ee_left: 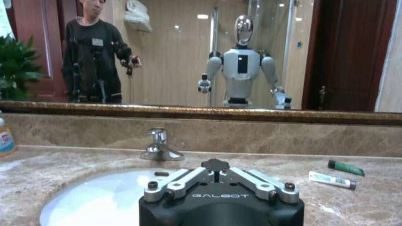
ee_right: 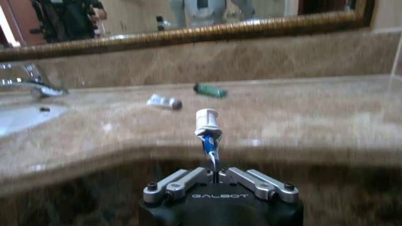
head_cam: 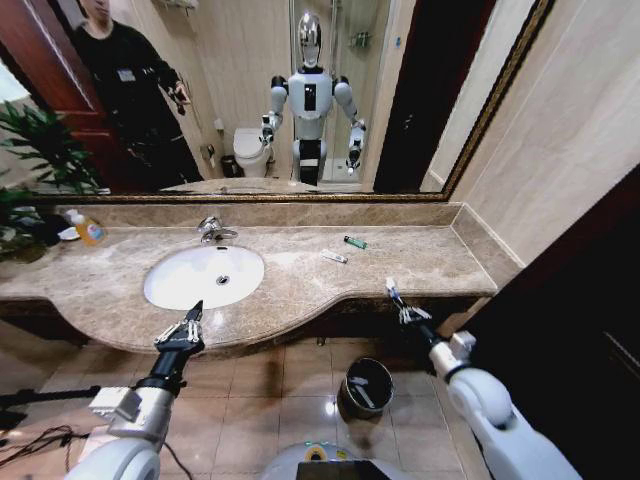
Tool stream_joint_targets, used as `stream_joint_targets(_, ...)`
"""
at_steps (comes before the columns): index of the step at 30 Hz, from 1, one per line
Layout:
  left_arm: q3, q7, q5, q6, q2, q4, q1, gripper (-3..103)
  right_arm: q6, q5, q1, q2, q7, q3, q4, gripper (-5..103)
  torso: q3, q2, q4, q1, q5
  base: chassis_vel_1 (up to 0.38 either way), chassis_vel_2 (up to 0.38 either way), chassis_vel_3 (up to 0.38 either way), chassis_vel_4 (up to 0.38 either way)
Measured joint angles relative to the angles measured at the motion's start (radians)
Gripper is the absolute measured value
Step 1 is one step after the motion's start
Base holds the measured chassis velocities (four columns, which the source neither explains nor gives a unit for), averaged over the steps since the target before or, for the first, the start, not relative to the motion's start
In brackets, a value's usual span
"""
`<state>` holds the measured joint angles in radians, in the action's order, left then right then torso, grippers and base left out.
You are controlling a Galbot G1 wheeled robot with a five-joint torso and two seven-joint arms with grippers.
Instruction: Pick up the trash from the sink and place it in the trash bin.
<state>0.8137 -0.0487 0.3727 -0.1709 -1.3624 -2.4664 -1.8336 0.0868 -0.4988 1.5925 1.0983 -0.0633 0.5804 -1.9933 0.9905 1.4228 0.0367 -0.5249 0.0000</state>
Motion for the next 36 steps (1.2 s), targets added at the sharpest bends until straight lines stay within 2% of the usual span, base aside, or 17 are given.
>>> stream_joint_targets(6, 0.000, 0.000, 0.000, 0.000, 0.000, 0.000, 0.000, 0, -0.025, 0.072, 0.001, 0.060, -0.007, -0.028, 0.090, 0, 0.000, 0.000, 0.0001, 0.000, -0.0001, 0.000, 0.000, 0.000, 0.000)
stream_joint_targets(12, 0.000, 0.000, 0.000, 0.000, 0.000, 0.000, 0.000, 0, -0.063, 0.136, -0.026, 0.123, -0.021, -0.052, 0.268, 0, 0.000, 0.000, 0.0001, 0.000, 0.0002, 0.000, 0.000, 0.000, 0.000)
stream_joint_targets(26, 0.000, 0.000, 0.000, 0.000, 0.000, 0.000, 0.000, 0, -0.173, 0.249, -0.158, 0.218, -0.043, -0.073, 0.618, 0, 0.000, 0.000, 0.0001, 0.000, 0.0000, 0.000, 0.000, 0.000, 0.000)
stream_joint_targets(36, 0.000, 0.000, 0.000, 0.000, 0.000, 0.000, 0.000, 0, -0.217, 0.316, -0.231, 0.265, -0.044, -0.079, 0.763, 0, 0.000, 0.000, 0.0001, 0.000, -0.0001, 0.000, 0.000, 0.000, 0.000)
